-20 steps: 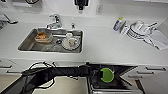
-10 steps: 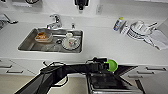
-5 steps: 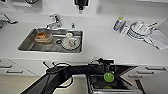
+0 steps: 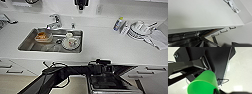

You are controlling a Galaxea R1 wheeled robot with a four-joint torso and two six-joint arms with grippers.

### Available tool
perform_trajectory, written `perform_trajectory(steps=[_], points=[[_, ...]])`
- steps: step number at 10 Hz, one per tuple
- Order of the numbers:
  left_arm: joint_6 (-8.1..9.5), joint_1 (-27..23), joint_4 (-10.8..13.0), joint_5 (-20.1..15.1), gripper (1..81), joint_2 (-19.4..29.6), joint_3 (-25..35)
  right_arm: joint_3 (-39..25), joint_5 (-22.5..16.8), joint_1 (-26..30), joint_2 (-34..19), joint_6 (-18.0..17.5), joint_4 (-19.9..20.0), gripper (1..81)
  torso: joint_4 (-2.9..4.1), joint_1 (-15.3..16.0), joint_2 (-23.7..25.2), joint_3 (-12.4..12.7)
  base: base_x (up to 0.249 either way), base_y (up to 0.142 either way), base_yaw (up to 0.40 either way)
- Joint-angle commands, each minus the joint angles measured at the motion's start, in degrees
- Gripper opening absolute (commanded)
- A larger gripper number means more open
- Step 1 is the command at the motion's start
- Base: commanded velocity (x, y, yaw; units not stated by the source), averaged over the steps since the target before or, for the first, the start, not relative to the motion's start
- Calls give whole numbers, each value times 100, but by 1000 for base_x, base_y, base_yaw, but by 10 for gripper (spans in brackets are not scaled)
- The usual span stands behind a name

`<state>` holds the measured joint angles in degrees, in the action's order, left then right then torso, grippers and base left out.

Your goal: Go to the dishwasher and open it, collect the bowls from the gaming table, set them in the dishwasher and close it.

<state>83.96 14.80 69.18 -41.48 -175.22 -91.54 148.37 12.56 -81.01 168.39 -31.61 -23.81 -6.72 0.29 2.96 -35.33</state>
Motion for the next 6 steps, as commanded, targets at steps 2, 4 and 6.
perform_trajectory(steps=[2,4,6], points=[[-739,579,130,-123,811,2449,2574,-1958,69,-35,-1862,-414,-45,10,0,0,0,0,0,0,0],[-934,985,175,-114,811,3168,3001,-2489,370,88,-2527,-724,-19,10,0,0,0,0,0,0,0],[-1171,1371,175,-105,811,3730,3309,-3052,406,273,-3141,-917,-44,10,0,0,0,0,0,0,0]])
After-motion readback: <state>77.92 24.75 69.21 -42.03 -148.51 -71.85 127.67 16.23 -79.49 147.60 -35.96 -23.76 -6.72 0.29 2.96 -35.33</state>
